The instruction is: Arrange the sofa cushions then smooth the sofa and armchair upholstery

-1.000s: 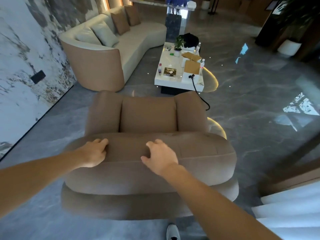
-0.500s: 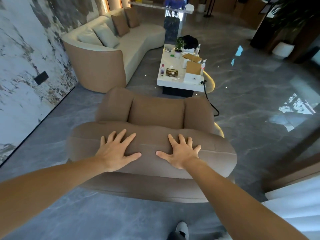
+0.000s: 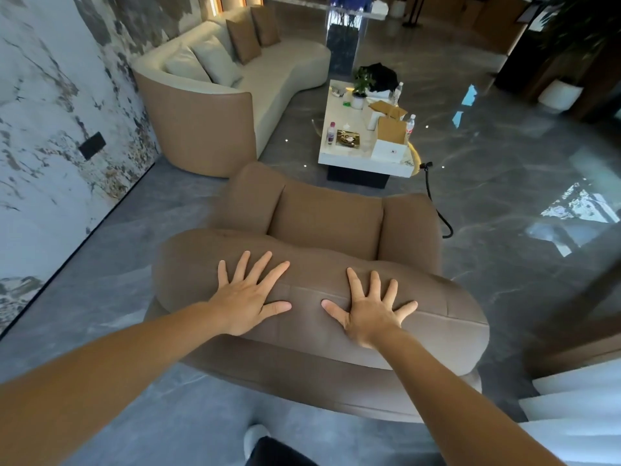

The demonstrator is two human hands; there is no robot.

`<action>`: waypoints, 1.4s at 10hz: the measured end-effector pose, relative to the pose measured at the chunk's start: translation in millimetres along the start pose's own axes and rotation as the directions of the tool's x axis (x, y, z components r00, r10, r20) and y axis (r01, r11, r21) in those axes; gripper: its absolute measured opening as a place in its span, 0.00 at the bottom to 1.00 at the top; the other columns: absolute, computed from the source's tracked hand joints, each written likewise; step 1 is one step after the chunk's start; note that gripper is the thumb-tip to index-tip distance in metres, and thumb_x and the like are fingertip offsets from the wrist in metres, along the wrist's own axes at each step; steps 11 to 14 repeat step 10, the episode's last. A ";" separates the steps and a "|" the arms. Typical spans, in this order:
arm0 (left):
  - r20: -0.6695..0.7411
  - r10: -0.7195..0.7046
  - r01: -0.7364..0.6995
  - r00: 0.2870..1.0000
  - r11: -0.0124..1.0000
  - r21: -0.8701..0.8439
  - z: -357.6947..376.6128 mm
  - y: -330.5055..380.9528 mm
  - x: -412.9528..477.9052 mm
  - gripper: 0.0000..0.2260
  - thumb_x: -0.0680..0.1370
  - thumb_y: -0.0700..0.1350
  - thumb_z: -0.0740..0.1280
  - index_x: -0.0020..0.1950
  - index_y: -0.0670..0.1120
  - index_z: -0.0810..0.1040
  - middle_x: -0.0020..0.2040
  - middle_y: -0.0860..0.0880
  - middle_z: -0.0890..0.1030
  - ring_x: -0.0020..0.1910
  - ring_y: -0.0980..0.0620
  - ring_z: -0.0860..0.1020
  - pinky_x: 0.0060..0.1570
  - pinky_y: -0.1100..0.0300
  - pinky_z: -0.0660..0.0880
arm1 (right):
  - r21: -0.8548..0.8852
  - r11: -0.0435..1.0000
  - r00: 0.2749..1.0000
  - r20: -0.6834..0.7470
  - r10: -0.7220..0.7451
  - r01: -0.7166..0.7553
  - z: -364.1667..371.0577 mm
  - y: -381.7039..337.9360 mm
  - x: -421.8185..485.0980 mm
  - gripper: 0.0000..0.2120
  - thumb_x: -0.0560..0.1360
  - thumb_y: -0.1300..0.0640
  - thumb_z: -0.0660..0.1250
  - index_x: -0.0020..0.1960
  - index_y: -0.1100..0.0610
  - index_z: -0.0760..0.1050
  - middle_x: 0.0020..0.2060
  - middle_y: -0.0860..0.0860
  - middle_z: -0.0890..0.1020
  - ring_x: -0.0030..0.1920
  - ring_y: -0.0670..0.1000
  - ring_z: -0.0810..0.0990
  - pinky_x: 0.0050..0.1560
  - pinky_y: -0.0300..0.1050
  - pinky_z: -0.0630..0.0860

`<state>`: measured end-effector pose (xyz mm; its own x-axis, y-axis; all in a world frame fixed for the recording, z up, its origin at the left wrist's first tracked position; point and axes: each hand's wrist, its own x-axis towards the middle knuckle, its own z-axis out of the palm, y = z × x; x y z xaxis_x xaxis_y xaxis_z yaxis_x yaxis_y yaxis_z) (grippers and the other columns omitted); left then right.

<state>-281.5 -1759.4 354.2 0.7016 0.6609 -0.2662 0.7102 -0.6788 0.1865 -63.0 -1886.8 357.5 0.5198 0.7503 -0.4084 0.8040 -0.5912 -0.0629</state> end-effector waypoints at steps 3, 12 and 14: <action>0.010 0.066 -0.066 0.998 0.998 0.001 -26.4 -37.7 30.6 0.37 0.70 0.76 0.39 0.75 0.64 0.36 0.80 0.51 0.41 0.77 0.40 0.38 0.69 0.29 0.40 | 0.184 0.983 1.000 -0.011 0.013 -0.011 -6.6 -25.2 32.7 0.50 0.55 0.13 0.39 0.73 0.29 0.35 0.79 0.46 0.37 0.76 0.61 0.31 0.65 0.76 0.30; -0.013 0.118 -0.112 0.993 0.970 0.217 -96.0 -227.2 15.8 0.23 0.80 0.62 0.50 0.62 0.48 0.73 0.61 0.46 0.77 0.60 0.42 0.74 0.54 0.48 0.73 | 0.031 0.992 0.988 0.102 0.116 -0.120 -16.3 -184.9 21.2 0.32 0.75 0.29 0.48 0.76 0.38 0.56 0.76 0.51 0.61 0.74 0.61 0.57 0.70 0.66 0.55; -0.013 0.118 -0.112 0.993 0.970 0.217 -96.0 -227.2 15.8 0.23 0.80 0.62 0.50 0.62 0.48 0.73 0.61 0.46 0.77 0.60 0.42 0.74 0.54 0.48 0.73 | 0.031 0.992 0.988 0.102 0.116 -0.120 -16.3 -184.9 21.2 0.32 0.75 0.29 0.48 0.76 0.38 0.56 0.76 0.51 0.61 0.74 0.61 0.57 0.70 0.66 0.55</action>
